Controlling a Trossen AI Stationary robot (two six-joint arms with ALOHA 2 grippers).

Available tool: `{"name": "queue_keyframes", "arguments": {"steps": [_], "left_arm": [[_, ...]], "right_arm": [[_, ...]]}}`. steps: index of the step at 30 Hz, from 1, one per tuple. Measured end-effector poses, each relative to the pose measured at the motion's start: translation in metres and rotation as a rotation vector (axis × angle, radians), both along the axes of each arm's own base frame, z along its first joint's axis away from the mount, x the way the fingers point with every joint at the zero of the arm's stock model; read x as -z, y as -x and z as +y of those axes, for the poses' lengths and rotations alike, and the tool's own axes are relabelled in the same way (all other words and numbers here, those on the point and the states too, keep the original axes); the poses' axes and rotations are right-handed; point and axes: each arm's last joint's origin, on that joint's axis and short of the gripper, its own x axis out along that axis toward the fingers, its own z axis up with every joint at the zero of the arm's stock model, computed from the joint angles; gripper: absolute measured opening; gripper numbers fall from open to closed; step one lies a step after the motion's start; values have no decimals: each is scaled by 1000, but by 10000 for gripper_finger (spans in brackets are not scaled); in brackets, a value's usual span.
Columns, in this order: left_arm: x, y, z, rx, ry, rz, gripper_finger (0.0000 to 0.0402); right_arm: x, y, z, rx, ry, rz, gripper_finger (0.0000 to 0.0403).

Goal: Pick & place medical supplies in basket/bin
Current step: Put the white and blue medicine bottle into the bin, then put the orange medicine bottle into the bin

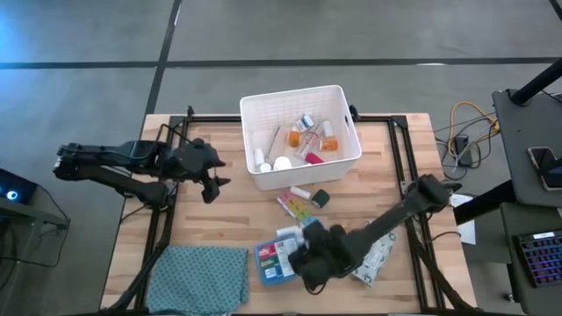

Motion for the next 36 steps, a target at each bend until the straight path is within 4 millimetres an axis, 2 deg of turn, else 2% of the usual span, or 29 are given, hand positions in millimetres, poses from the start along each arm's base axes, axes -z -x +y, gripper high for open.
{"name": "queue_keyframes", "arguments": {"steps": [5,7,10,13,15,17,20,23,29,32,36], "left_arm": [[22,-2,-1,-20,17,54,253],[31,-2,-2,-33,37,71,253],[44,0,-9,-29,75,87,253],[51,4,-18,-13,109,89,253],[55,7,-25,3,132,92,253],[56,10,-32,17,161,86,253],[59,13,-43,34,205,67,253],[62,12,-53,51,235,43,253],[70,8,-66,107,267,-34,253],[73,6,-66,107,273,-49,253],[74,6,-66,109,271,-53,253]], "right_arm": [[-80,8,-43,133,220,-313,239],[-102,10,-70,181,268,-354,241],[-125,10,-117,217,301,-339,228],[-136,10,-165,223,300,-273,214],[-136,9,-195,214,262,-224,213],[-135,8,-218,178,197,-185,225],[-134,9,-241,111,127,-150,263],[-133,9,-247,88,121,-141,309],[-134,11,-245,101,134,-134,385],[-134,14,-228,51,132,-103,397],[-126,27,-189,20,22,1,398]]}}
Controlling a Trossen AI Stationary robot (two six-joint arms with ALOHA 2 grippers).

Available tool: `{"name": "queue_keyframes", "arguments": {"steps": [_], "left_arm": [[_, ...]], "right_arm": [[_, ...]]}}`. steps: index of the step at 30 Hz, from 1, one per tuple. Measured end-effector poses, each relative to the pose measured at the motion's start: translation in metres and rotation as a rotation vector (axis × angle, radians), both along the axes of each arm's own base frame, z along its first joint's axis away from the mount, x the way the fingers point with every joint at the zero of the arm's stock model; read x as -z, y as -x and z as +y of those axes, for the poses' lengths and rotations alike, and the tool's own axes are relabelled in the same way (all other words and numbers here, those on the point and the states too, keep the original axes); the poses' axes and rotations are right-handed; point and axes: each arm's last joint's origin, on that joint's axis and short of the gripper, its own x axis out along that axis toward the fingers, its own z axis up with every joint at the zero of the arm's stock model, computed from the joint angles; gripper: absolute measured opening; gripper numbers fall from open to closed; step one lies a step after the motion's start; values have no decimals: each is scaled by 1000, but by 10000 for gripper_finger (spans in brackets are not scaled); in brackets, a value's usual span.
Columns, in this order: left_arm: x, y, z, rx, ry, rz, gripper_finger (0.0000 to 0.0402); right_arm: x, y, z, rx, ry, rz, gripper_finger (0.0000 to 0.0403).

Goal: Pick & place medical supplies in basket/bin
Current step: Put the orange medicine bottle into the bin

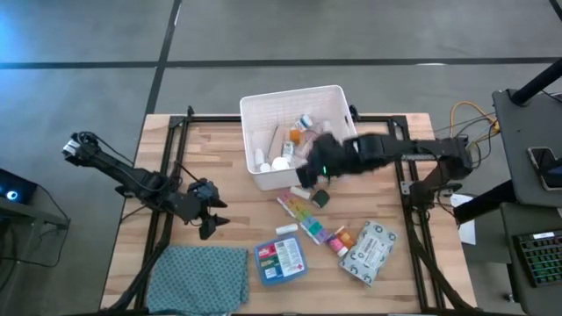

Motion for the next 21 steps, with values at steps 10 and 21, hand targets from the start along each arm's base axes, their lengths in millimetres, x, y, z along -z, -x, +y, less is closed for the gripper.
{"name": "queue_keyframes", "arguments": {"steps": [10,21], "left_arm": [[-1,-1,1,11,-53,-20,253],[-2,-1,1,10,-53,-24,253]], "right_arm": [[44,33,102,86,-144,344,398],[153,27,125,1,-251,615,361]]}}
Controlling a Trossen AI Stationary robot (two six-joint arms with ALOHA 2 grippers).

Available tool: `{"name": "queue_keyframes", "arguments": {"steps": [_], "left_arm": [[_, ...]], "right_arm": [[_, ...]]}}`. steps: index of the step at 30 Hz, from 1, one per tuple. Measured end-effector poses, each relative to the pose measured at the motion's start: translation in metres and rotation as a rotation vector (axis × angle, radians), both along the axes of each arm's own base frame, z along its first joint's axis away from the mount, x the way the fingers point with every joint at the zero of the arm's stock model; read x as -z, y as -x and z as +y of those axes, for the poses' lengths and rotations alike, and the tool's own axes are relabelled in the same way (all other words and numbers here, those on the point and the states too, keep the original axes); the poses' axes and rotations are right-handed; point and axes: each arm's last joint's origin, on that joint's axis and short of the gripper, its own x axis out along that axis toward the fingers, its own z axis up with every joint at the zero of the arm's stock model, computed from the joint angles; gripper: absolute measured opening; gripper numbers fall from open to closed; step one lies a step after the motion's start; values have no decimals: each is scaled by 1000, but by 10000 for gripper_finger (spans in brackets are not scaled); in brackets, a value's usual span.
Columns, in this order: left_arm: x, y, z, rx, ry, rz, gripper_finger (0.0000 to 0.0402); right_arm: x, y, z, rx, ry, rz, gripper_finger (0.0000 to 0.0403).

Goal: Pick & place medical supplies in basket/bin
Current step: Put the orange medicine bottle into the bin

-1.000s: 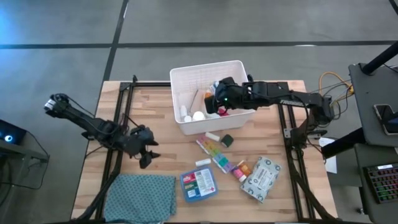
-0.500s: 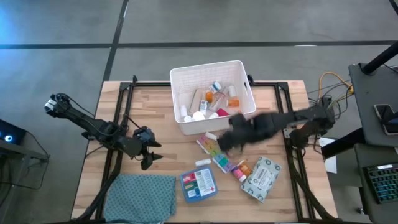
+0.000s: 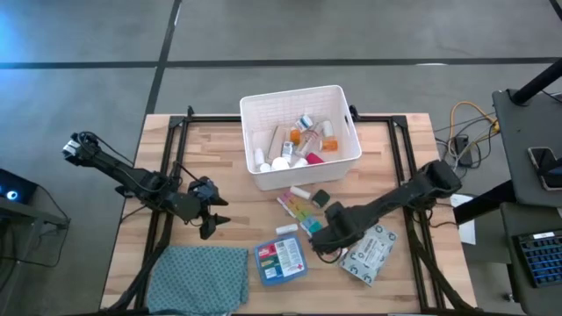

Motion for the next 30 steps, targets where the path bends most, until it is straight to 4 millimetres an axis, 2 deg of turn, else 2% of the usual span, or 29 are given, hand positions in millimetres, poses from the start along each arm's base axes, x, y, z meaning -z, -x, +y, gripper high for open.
{"name": "queue_keyframes", "arguments": {"steps": [4,7,16,22,25,30], "left_arm": [[0,0,0,-6,10,-1,253],[0,0,0,-19,30,0,253],[0,0,0,-17,29,1,253],[0,0,0,-14,26,1,253],[0,0,0,-16,25,0,253],[0,0,0,-18,24,0,253]], "right_arm": [[18,0,-4,-8,-76,-52,329],[32,7,-7,2,-78,-14,315],[62,13,-12,8,-148,-27,308],[76,15,-15,28,-171,-56,295],[78,16,-16,26,-167,-60,265],[78,16,-17,16,-135,-70,180]]}}
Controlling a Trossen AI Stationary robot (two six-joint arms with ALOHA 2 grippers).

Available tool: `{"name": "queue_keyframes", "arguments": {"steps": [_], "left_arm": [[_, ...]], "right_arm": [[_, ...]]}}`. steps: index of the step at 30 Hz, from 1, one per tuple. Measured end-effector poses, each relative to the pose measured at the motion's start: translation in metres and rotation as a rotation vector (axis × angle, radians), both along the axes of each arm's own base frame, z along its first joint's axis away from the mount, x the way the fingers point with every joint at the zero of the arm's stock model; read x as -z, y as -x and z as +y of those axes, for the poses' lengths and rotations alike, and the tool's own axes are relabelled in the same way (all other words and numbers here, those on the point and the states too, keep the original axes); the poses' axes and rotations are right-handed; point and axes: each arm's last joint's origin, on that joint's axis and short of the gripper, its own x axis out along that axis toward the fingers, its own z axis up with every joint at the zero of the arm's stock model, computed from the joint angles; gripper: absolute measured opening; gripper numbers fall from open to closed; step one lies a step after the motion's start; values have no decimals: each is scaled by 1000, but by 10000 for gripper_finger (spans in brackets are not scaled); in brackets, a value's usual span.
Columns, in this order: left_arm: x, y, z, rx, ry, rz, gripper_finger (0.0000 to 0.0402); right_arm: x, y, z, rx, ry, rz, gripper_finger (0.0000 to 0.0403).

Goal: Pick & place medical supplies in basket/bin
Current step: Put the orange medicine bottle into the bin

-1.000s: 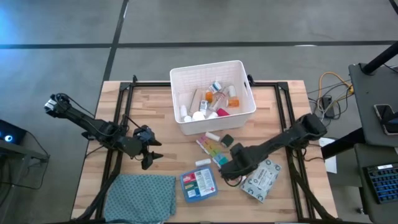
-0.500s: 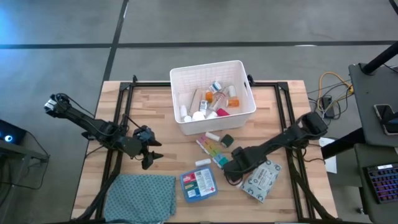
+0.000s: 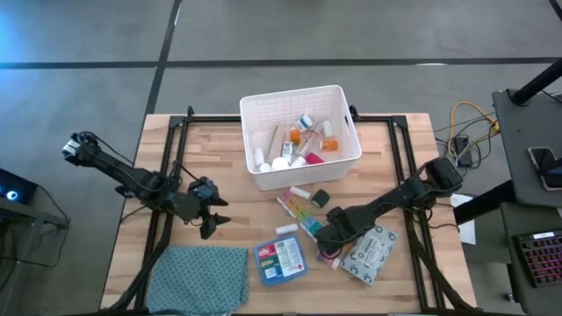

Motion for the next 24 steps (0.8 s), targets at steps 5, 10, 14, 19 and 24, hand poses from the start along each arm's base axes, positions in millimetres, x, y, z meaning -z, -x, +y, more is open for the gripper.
{"name": "queue_keyframes", "arguments": {"steps": [5,10,14,19,24], "left_arm": [[0,0,0,-4,-3,-2,253],[0,0,1,-19,-15,-8,253],[0,0,1,-36,12,-7,253],[0,0,0,-41,24,-5,253],[0,0,0,-41,25,-6,253]], "right_arm": [[-16,-7,2,-12,9,-77,122],[-73,-19,3,19,57,-300,140],[-144,-24,-5,89,219,-580,156],[-223,-25,-44,184,471,-825,154],[-267,-35,-103,198,570,-864,156]]}}
